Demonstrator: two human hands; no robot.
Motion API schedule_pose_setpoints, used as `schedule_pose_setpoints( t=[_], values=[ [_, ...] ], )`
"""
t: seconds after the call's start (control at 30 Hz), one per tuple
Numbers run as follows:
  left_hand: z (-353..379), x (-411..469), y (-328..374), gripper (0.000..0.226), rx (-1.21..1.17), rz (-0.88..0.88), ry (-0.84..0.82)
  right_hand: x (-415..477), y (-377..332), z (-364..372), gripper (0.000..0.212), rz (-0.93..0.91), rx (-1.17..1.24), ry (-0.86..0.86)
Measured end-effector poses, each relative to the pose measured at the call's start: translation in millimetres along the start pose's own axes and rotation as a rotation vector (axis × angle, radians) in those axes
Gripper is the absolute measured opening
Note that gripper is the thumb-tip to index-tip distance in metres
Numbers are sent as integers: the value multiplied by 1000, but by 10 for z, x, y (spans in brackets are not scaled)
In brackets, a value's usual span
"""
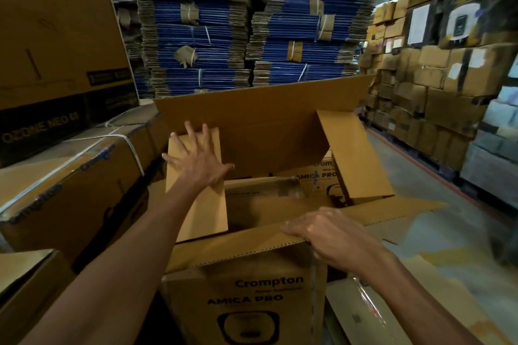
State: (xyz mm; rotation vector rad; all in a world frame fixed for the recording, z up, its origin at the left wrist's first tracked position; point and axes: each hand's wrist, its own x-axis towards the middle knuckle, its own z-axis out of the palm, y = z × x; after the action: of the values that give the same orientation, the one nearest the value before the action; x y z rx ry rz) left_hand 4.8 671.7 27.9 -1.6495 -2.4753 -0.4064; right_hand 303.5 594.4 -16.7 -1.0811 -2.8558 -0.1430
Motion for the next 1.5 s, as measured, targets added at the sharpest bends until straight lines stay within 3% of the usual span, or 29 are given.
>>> schedule_pose_setpoints(
  t=[0.17,0.3,0.4,0.5,0.57,0.67,0.8,0.9,1.0,1.07,1.13,1.2,1.33,1.5],
  values=[
    [35,-211,-102,119,-143,-90,-168,84,-45,-161,68,0,11,-25],
    [-247,-318,-216,99,-329,-70,-244,171,9,-140,69,38,26,-58],
    [-567,-440,-424,58,-598,-85,-141,252,80,-131,76,85,13,-59],
    [-733,-632,-678,37,-760,-194,6,353,158,-97,76,117,10,-65],
    [-704,-817,-774,32,-737,-215,14,415,177,-66,72,123,43,-72],
    [-579,-1073,-816,29,-667,-196,-71,430,138,-174,48,73,173,-129],
    [-484,-1264,-843,14,-649,-202,-42,352,193,-579,70,-65,550,-371],
    [-452,-1322,-809,11,-650,-216,2,476,457,-673,61,64,688,-272],
    [-430,-1344,-763,11,-674,-241,26,673,752,-640,42,346,433,-179],
    [-443,-1361,-734,12,-671,-244,27,698,880,-592,40,498,272,-292],
    [-454,-1383,-712,13,-655,-236,20,688,945,-522,51,554,132,-438],
    [-461,-1400,-704,13,-647,-236,24,659,899,-527,50,533,-50,-455],
    [-469,-1423,-731,14,-645,-264,39,553,824,-683,13,479,-255,-131],
    [-470,-1438,-725,13,-671,-277,55,241,1134,-975,24,687,-337,109]
  ],
)
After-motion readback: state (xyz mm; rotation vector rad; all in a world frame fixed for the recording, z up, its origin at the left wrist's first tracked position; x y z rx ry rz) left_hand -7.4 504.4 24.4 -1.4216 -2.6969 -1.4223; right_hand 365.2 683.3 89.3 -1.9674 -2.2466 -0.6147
